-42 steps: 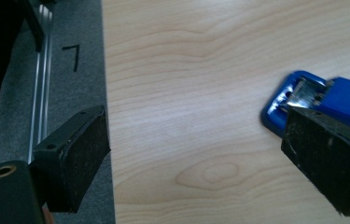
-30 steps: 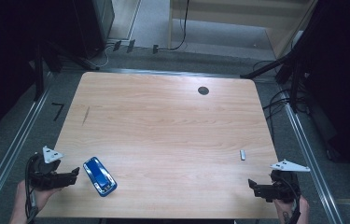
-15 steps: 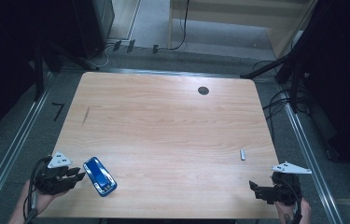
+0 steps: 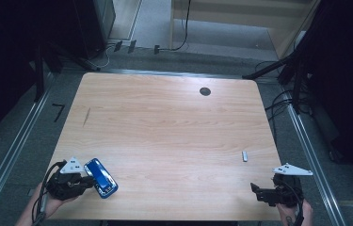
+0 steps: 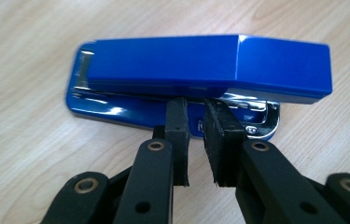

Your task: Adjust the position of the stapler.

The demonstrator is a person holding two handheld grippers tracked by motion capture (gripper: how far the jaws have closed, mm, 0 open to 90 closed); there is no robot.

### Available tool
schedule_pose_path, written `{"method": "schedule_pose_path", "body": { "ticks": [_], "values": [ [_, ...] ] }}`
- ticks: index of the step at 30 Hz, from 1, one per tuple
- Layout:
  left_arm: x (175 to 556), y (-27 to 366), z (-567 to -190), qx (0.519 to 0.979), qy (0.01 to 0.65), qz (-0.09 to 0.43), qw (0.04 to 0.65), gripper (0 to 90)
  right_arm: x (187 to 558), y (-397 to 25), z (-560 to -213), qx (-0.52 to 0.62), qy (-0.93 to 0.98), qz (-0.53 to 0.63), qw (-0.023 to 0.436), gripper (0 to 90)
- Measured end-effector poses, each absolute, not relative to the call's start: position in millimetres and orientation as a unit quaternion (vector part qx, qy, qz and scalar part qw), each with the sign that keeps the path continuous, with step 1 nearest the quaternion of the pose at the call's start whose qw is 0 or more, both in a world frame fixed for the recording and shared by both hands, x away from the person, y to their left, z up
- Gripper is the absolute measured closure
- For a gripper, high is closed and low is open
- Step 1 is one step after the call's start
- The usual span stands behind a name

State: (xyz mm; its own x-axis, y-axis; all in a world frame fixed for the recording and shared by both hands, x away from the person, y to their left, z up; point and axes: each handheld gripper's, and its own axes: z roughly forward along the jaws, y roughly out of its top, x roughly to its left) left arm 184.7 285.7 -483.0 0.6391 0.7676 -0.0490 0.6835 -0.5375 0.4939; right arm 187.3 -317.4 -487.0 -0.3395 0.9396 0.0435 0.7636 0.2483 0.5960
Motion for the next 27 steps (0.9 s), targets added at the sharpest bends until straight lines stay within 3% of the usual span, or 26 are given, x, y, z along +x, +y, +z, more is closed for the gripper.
{"method": "schedule_pose_path", "body": {
  "ticks": [21,27],
  "values": [
    [193,257,-491,0.862,0.415,0.11,0.268,83.1,188,-314,-489,0.547,0.779,0.26,0.16,3.9],
    [189,280,-474,0.846,0.436,0.13,0.279,87.4,186,-316,-489,0.547,0.779,0.261,0.162,4.0]
  ]
}}
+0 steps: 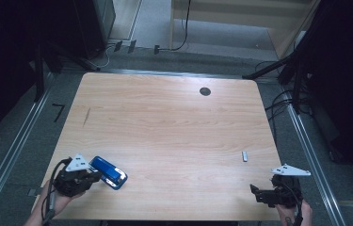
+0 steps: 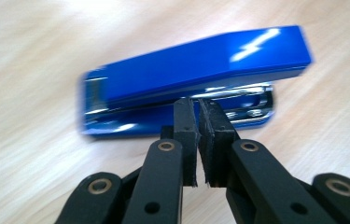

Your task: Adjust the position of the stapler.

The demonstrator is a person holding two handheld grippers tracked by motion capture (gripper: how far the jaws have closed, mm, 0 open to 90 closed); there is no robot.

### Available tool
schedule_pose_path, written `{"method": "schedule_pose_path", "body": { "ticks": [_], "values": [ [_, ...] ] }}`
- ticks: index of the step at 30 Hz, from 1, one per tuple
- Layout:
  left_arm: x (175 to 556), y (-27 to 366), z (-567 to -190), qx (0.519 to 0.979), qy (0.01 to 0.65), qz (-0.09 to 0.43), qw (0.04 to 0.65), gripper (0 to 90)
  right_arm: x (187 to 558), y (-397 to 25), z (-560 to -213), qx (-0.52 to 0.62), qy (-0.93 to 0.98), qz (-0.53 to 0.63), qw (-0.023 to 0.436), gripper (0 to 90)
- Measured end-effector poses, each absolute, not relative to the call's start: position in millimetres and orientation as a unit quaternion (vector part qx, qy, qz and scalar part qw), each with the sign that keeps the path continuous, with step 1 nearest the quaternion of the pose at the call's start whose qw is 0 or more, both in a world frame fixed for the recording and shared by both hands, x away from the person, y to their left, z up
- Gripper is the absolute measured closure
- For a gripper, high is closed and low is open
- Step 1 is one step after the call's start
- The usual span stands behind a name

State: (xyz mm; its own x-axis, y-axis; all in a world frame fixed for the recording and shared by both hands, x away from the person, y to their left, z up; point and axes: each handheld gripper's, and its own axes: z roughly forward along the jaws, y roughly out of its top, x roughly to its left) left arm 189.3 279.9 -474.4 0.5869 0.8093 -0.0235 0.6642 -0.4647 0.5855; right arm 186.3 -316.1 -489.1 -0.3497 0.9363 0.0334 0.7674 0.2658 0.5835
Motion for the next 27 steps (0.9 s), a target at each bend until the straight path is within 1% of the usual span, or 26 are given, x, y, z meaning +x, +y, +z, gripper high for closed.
{"method": "schedule_pose_path", "body": {
  "ticks": [1,3,4,6,7,9,13,14,15,20,21,25,27],
  "values": [
    [189,280,-474,0.846,0.436,0.13,0.279,87.4,186,-316,-489,0.547,0.779,0.261,0.162,4.1],
    [191,293,-470,0.832,0.458,0.157,0.271,88.1,186,-317,-489,0.548,0.778,0.26,0.161,4.1],
    [195,301,-472,0.816,0.483,0.174,0.266,88.2,186,-317,-490,0.549,0.779,0.26,0.16,4.1],
    [201,307,-478,0.803,0.507,0.19,0.248,88.2,187,-316,-490,0.547,0.78,0.259,0.16,4.1],
    [201,307,-478,0.803,0.507,0.19,0.248,88.2,187,-316,-490,0.547,0.78,0.259,0.16,4.1],
    [210,308,-486,0.8,0.517,0.203,0.228,88.1,188,-314,-490,0.544,0.782,0.258,0.159,4.1],
    [218,306,-490,0.799,0.515,0.209,0.227,87.7,188,-312,-491,0.544,0.784,0.255,0.158,4.3],
    [220,305,-491,0.8,0.513,0.202,0.235,87.7,189,-313,-491,0.542,0.786,0.253,0.158,4.3],
    [223,302,-492,0.803,0.511,0.204,0.23,87.5,189,-313,-492,0.543,0.785,0.253,0.157,4.3],
    [225,299,-491,0.807,0.501,0.195,0.244,87.8,188,-314,-492,0.547,0.783,0.252,0.157,4.4],
    [225,300,-491,0.805,0.502,0.187,0.254,87.9,188,-315,-493,0.547,0.783,0.252,0.155,4.4],
    [224,301,-490,0.809,0.498,0.167,0.263,87.6,188,-314,-492,0.548,0.783,0.251,0.155,4.4],
    [224,296,-489,0.814,0.493,0.168,0.258,90.0,188,-314,-492,0.544,0.785,0.251,0.155,4.4]
  ]
}}
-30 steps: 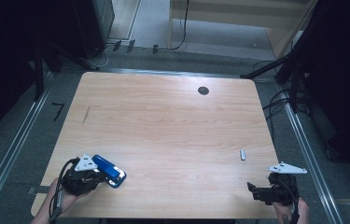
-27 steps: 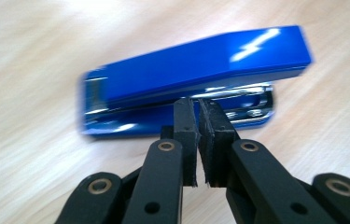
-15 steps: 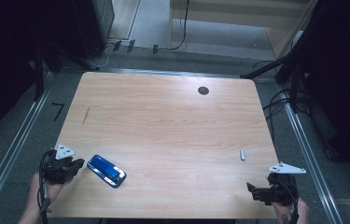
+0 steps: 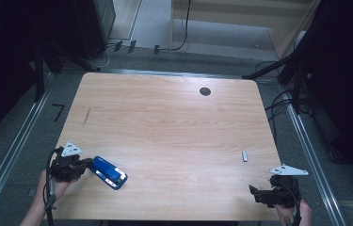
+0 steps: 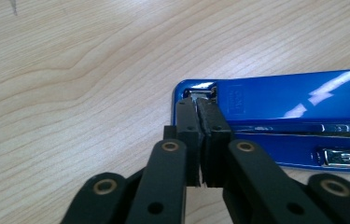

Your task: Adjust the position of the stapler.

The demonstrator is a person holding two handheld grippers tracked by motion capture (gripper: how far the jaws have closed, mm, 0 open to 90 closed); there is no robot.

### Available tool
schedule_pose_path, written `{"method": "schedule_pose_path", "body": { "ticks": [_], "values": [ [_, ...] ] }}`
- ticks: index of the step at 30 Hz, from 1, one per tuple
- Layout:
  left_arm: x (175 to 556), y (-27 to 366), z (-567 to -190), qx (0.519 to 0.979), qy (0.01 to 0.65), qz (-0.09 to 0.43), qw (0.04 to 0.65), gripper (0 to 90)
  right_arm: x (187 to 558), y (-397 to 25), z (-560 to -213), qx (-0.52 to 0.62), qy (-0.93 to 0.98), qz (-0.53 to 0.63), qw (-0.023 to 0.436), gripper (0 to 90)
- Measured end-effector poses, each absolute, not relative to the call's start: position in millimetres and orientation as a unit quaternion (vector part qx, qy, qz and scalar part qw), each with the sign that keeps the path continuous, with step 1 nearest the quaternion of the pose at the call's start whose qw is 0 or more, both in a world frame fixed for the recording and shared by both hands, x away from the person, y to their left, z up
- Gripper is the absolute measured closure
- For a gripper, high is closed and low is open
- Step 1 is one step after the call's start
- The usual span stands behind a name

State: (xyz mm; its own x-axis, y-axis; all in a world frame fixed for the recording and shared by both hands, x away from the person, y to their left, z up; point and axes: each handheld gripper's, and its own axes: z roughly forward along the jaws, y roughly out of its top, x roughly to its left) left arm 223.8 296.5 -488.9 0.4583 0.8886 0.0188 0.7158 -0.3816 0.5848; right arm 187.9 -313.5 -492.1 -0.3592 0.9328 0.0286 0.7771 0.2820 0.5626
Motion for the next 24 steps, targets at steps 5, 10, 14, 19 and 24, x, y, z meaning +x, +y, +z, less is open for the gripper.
{"method": "schedule_pose_path", "body": {
  "ticks": [5,10,14,19,24],
  "values": [
    [223,295,-491,0.815,0.493,0.154,0.262,90.0,189,-312,-492,0.544,0.786,0.25,0.153,4.4],
    [222,287,-491,0.82,0.487,0.144,0.262,90.0,190,-311,-494,0.543,0.788,0.25,0.15,4.4],
    [222,276,-491,0.827,0.476,0.139,0.263,90.0,189,-310,-493,0.544,0.786,0.254,0.147,4.6],
    [222,257,-492,0.835,0.465,0.132,0.263,90.0,188,-305,-492,0.54,0.789,0.256,0.143,4.6],
    [221,242,-492,0.84,0.458,0.128,0.262,90.0,188,-297,-490,0.537,0.789,0.266,0.136,4.8]
  ]
}}
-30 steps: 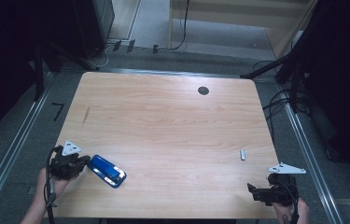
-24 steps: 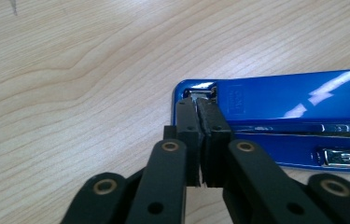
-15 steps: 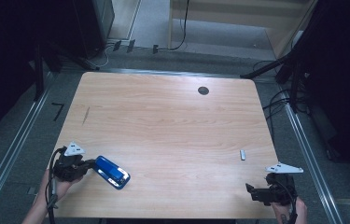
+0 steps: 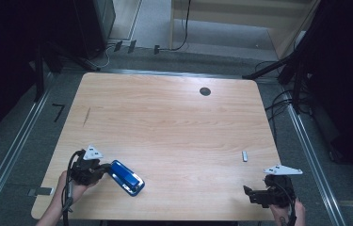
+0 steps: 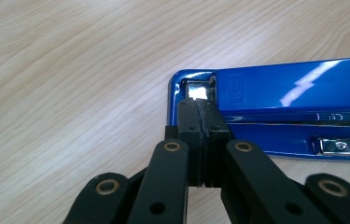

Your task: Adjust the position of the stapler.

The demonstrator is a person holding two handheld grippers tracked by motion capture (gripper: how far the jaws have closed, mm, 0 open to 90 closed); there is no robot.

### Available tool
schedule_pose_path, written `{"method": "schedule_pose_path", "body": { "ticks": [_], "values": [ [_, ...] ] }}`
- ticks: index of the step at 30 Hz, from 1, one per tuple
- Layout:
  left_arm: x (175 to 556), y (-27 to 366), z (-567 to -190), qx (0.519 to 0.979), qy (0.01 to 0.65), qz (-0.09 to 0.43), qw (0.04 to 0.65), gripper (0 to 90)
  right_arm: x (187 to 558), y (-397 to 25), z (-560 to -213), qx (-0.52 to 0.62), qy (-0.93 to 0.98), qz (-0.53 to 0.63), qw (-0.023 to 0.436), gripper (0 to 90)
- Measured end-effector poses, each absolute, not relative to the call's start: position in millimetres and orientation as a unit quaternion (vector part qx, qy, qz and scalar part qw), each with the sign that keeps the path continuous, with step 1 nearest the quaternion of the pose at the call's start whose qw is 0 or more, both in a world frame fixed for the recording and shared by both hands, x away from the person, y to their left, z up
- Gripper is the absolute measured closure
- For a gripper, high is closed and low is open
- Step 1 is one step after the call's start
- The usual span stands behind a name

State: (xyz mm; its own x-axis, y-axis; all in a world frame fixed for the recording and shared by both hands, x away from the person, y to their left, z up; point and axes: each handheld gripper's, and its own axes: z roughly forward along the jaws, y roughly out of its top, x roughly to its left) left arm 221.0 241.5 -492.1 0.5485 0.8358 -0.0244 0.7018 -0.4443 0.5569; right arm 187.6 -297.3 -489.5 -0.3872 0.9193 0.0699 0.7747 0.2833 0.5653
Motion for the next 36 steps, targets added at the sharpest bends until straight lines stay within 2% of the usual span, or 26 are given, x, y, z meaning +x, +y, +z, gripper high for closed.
{"method": "schedule_pose_path", "body": {
  "ticks": [14,21,32,35,36],
  "values": [
    [219,217,-492,0.847,0.449,0.122,0.254,90.0,183,-260,-481,0.507,0.803,0.295,0.103,5.9],
    [218,208,-492,0.851,0.446,0.12,0.25,90.0,179,-205,-478,0.453,0.833,0.307,0.085,10.6],
    [216,196,-493,0.854,0.441,0.113,0.25,90.0,176,-147,-480,0.396,0.861,0.312,0.065,14.1],
    [215,190,-493,0.858,0.436,0.111,0.249,90.0,173,-111,-484,0.358,0.88,0.308,0.056,17.4],
    [215,190,-493,0.858,0.436,0.111,0.249,90.0,173,-111,-484,0.358,0.88,0.308,0.056,17.4]
  ]
}}
